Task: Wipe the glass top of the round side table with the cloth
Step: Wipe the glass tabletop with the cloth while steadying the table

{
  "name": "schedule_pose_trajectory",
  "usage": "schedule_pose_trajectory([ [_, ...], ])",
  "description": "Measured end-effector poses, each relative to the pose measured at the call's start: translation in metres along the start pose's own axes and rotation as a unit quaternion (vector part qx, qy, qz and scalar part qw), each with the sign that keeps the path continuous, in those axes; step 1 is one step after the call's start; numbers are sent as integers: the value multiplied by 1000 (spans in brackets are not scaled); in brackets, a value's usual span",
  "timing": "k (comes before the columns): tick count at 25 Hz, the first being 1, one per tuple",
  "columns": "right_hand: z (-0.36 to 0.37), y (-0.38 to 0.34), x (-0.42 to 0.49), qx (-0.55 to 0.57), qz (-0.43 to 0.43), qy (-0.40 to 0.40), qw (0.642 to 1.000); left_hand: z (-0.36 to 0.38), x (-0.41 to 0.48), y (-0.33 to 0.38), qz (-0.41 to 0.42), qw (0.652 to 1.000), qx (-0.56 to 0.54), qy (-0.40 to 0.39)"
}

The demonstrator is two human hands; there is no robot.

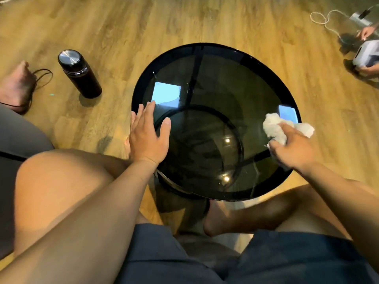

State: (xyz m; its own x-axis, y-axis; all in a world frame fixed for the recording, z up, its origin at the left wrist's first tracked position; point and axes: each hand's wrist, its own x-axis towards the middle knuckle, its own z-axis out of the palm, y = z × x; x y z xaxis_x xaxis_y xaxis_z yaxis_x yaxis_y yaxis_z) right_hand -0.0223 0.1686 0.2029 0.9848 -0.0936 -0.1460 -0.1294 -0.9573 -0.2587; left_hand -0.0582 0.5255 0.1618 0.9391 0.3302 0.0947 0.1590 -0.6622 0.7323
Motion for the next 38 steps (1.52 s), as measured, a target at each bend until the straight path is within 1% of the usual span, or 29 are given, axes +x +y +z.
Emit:
schedule_pose_trajectory([
  [2,17,-22,-36,35,7,8,999,1,1,-3,-14,1000,0,-7],
  [4,34,-55,-81,62,-38,4,997,3,1,-5,-27,1000,2,-9],
  [5,46,-76,-100,79,-90,3,993,3,2,-5,-30,1000,1,-8],
  [6,58,-102,-115,93,-163,4,982,3,2,-5,-27,1000,-2,-5],
  [7,72,-128,-129,103,-230,-16,967,2,1,-3,-16,1000,-4,-3],
  [9,88,-169,-147,85,-346,-62,932,0,-1,-1,17,1000,5,-3],
  [11,83,-163,-140,76,-402,-124,904,-2,-2,2,29,999,19,-11],
  [12,72,-146,-136,79,-414,-156,893,-3,-2,4,16,1000,19,-18],
  [13,58,-124,-131,85,-409,-174,892,-4,-3,8,-3,1000,15,-24],
  [14,44,-97,-125,88,-390,-172,900,-5,-4,13,-19,999,7,-26],
  [16,13,-43,-105,77,-345,-133,926,-6,-5,17,-30,999,-5,-23],
  [18,-12,-6,-82,46,-257,-102,960,-6,-4,16,-29,999,-17,-19],
  [20,-22,5,-61,30,-154,-75,985,-5,-5,13,-28,999,-17,-18],
  [21,-26,-1,-54,65,-109,-45,991,-3,-7,14,-18,1000,-8,-21],
  [22,-31,-12,-49,149,-57,-9,987,-1,-10,15,0,1000,9,-28],
  [23,-37,-24,-45,287,-2,6,958,3,-13,15,20,999,31,-36],
  [24,-46,-36,-43,454,44,0,890,5,-15,15,39,997,57,-42],
  [25,-52,-43,-43,592,81,-35,801,7,-18,14,54,994,82,-48],
  [26,-53,-42,-44,676,105,-74,726,9,-21,14,64,992,101,-51],
  [27,-54,-39,-46,688,125,-104,707,9,-22,13,67,990,109,-53],
  [28,-50,-31,-47,642,135,-124,744,9,-22,13,65,990,112,-53],
  [29,-46,-21,-48,562,137,-118,807,9,-22,13,61,990,113,-52],
  [30,-41,-9,-49,487,144,-76,858,9,-22,14,58,990,114,-50],
  [31,-37,2,-50,452,152,-31,878,10,-22,14,58,990,117,-46],
  [32,-34,9,-52,452,151,-5,879,11,-23,14,60,990,120,-41],
  [33,-33,10,-55,451,129,1,883,12,-23,15,62,990,120,-35],
  [35,-26,-1,-63,414,50,-19,909,13,-23,16,64,990,119,-29],
  [36,-21,-10,-67,372,2,-15,928,13,-23,16,62,991,118,-29],
  [38,-6,-26,-65,198,-111,34,973,12,-22,16,61,991,115,-30],
])
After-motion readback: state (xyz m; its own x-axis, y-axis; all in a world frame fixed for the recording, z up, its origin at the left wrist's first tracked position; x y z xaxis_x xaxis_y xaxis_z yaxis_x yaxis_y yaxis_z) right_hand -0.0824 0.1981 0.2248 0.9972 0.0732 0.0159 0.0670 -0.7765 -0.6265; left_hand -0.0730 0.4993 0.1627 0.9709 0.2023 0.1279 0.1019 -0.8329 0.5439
